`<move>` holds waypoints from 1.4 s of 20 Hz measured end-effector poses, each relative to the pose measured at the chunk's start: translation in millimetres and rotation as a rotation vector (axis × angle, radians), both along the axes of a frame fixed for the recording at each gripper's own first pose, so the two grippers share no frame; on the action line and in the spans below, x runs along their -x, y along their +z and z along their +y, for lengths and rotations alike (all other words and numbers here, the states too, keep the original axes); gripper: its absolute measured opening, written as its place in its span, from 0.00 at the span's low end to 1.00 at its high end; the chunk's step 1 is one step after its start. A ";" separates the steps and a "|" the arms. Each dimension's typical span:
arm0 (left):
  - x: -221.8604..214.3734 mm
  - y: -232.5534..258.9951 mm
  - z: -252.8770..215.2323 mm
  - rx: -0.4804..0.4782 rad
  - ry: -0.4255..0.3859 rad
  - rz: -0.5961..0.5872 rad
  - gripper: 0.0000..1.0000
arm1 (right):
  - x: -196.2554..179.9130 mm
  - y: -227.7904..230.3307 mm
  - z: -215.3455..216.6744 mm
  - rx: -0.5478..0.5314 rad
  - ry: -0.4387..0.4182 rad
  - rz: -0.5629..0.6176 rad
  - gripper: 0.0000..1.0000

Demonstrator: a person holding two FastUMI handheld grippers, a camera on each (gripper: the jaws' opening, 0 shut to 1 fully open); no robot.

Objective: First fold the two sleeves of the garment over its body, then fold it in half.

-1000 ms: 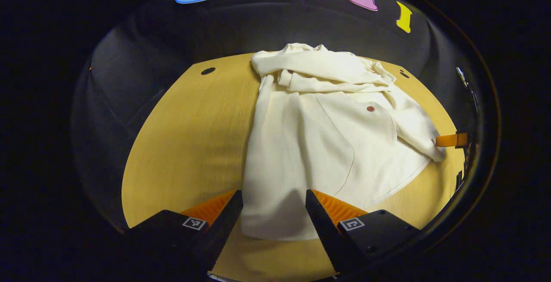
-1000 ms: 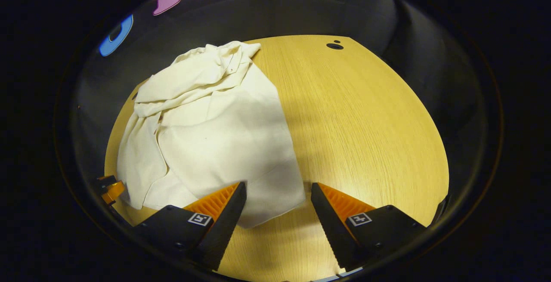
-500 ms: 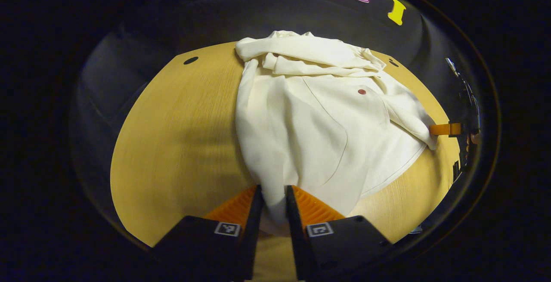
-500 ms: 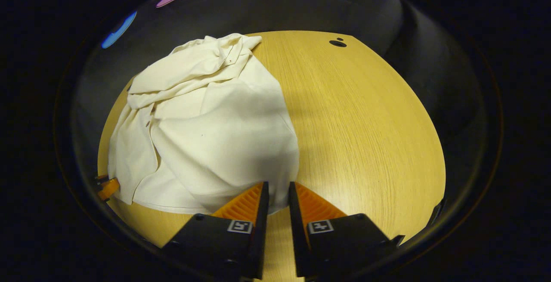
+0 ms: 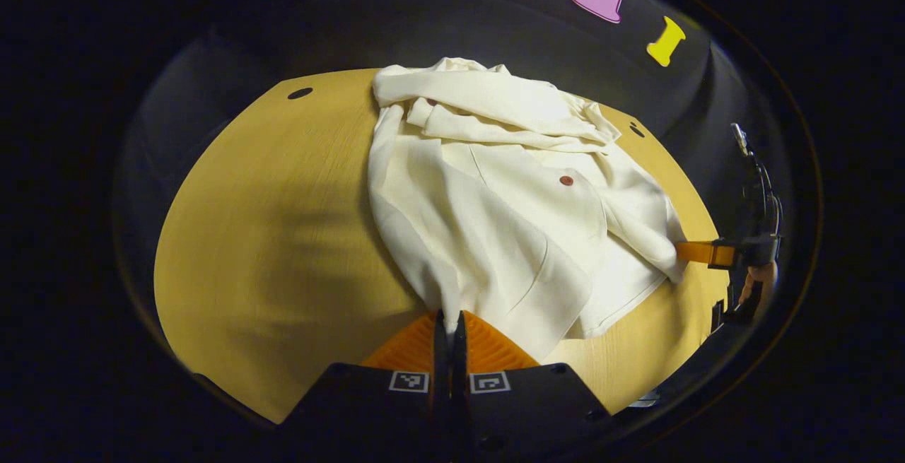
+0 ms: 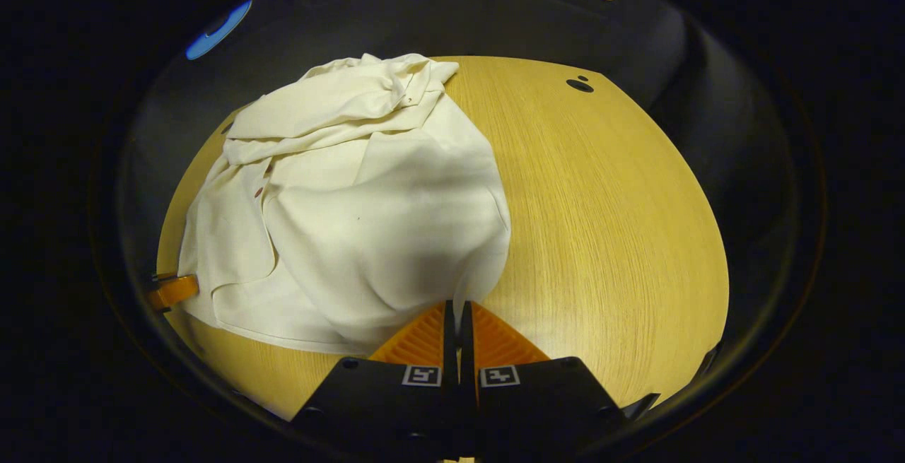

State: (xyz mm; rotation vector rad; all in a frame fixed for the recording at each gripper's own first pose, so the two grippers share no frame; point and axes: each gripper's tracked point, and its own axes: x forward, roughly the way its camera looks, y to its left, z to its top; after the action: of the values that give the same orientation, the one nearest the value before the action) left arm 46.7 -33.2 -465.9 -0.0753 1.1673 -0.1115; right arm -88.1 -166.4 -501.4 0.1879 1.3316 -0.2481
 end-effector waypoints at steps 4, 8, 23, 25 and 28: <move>-19.5 38.4 -8.4 0.035 -0.001 -0.061 0.07 | -25.8 29.2 7.2 -0.020 0.026 -0.057 0.05; -60.8 77.5 -10.7 0.060 -0.006 -0.132 0.06 | -84.3 63.6 13.1 -0.059 0.022 -0.159 0.05; -328.5 129.7 15.9 0.145 0.030 -0.401 0.06 | -367.8 93.4 -34.0 -0.037 -0.014 -0.477 0.05; -367.0 110.0 28.8 0.147 0.061 -0.430 0.06 | -397.2 69.6 -47.3 -0.014 -0.038 -0.473 0.05; -400.3 71.7 48.7 0.147 0.127 -0.423 0.08 | -425.6 27.6 -63.3 0.010 -0.058 -0.451 0.05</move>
State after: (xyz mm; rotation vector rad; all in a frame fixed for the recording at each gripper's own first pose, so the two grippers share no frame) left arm 447.0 15.5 -394.2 -0.2439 0.7287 -0.0952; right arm 337.5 -229.6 -473.8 0.2572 0.8782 -0.2444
